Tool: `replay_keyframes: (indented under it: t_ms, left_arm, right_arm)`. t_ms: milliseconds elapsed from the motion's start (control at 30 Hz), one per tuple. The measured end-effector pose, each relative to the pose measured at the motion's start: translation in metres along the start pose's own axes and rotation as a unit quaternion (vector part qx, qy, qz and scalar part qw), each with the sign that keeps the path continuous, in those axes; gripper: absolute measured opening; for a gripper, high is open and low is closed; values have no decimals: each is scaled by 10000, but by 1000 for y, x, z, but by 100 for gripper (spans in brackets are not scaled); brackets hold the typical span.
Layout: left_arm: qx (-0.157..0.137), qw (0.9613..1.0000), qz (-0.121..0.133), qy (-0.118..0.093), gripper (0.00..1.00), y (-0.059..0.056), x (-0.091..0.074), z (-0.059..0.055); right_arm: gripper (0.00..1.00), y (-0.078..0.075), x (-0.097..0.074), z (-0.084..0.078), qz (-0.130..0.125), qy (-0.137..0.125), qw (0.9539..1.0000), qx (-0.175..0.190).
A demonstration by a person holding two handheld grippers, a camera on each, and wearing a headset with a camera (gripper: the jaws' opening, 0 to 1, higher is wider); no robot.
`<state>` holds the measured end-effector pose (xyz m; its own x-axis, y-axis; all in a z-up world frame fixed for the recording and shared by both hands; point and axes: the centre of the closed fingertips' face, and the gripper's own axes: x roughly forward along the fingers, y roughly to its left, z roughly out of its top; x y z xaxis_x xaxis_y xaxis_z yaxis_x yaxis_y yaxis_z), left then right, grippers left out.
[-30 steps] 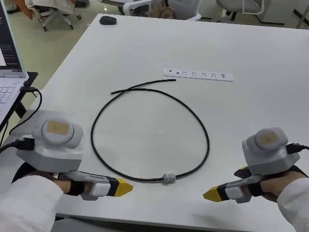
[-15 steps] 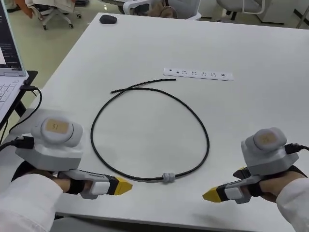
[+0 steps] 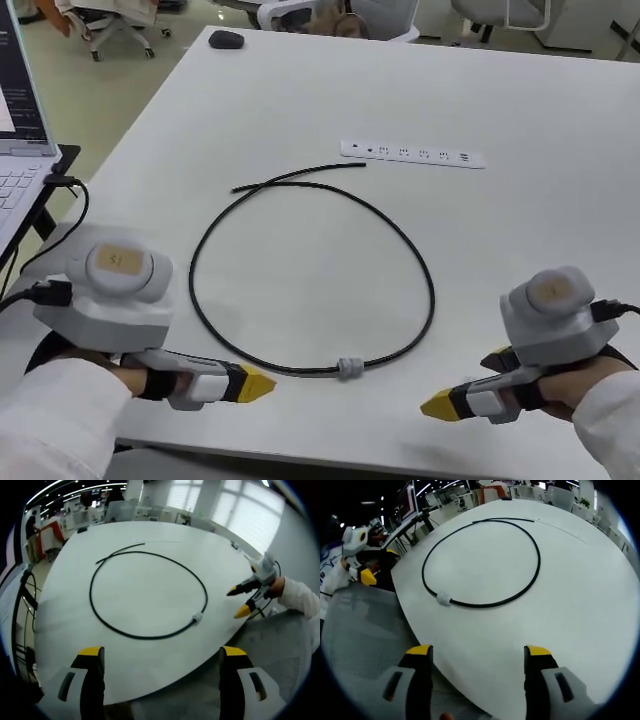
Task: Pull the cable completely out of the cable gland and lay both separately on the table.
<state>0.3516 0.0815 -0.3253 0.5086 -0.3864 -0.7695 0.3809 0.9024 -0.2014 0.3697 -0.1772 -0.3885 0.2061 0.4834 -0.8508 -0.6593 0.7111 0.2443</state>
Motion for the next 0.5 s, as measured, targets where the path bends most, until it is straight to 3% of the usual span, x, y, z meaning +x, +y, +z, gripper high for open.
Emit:
replay_keyframes:
  t_ms: [300,467,500]
  left_arm:
    - [22,10000,-23,1,96,-1,0,0]
    - [15,10000,-31,-6,95,-2,0,1]
    - [20,10000,-32,-5,95,-2,1,1]
  right_arm:
    - [73,-2,1,6,-148,-110,9987,-481]
    - [66,-5,1,14,-229,-273,9970,-681]
    - [64,-6,0,19,-279,-364,9952,-863]
